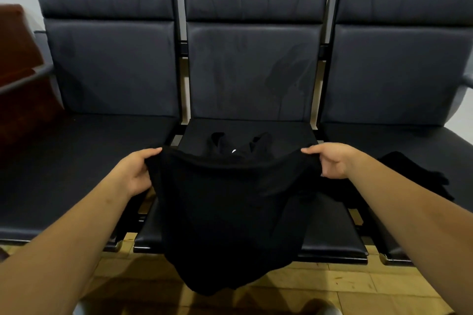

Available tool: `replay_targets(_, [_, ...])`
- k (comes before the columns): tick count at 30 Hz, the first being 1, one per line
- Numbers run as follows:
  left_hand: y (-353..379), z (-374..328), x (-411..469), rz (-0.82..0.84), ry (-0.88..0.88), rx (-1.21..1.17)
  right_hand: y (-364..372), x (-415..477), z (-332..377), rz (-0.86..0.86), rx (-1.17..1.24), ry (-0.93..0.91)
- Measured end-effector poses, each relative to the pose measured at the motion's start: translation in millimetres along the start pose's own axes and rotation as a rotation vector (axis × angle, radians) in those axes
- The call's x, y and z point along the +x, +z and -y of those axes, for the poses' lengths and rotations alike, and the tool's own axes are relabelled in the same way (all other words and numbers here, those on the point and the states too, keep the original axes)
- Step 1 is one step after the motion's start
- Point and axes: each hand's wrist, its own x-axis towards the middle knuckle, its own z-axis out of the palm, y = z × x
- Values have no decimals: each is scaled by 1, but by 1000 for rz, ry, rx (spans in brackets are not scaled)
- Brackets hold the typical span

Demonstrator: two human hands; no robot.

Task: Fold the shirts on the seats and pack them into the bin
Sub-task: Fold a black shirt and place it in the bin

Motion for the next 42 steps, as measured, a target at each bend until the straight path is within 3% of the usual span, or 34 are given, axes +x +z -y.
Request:
replay_targets(3, [2, -17, -3, 34, 118, 73, -6, -7, 14, -141, 197, -255])
replay_targets(8, [23, -79, -17, 15, 303, 239, -8, -47, 58, -223, 162, -597])
replay_targets(12, [40, -137, -43, -117, 517, 675, -19, -69, 96, -345, 29, -706])
replay_targets(15, [49, -167, -54, -101, 547, 481, -27, -82, 112, -430, -104, -703])
replay_targets(19, [66, -189, -67, 1, 355, 23, -34, -102, 128, -300, 156, -726])
replay_targets(22, [72, -191, -73, 24, 392, 1, -37, -106, 135, -264, 162, -740])
replay_targets(25, [70, -191, -73, 35, 534, 216, -40, -104, 142, -254, 164, -725])
replay_targets(29, [64, -195, -63, -108, 707, 691, -46, -92, 150, -285, 12, -704])
replay_targets(35, [62, -206, -11, -215, 800, 902, -56, -51, 165, -518, -345, -656])
replay_targets(38, [69, -212, 20, -350, 858, 1200, -50, -16, 178, -533, -302, -586])
replay_targets(40, [75, -216, 41, -331, 831, 1410, -45, 6, 190, -508, -184, -574])
replay_targets(42, [83, -224, 58, -343, 828, 1452, -39, 26, 204, -488, -38, -597])
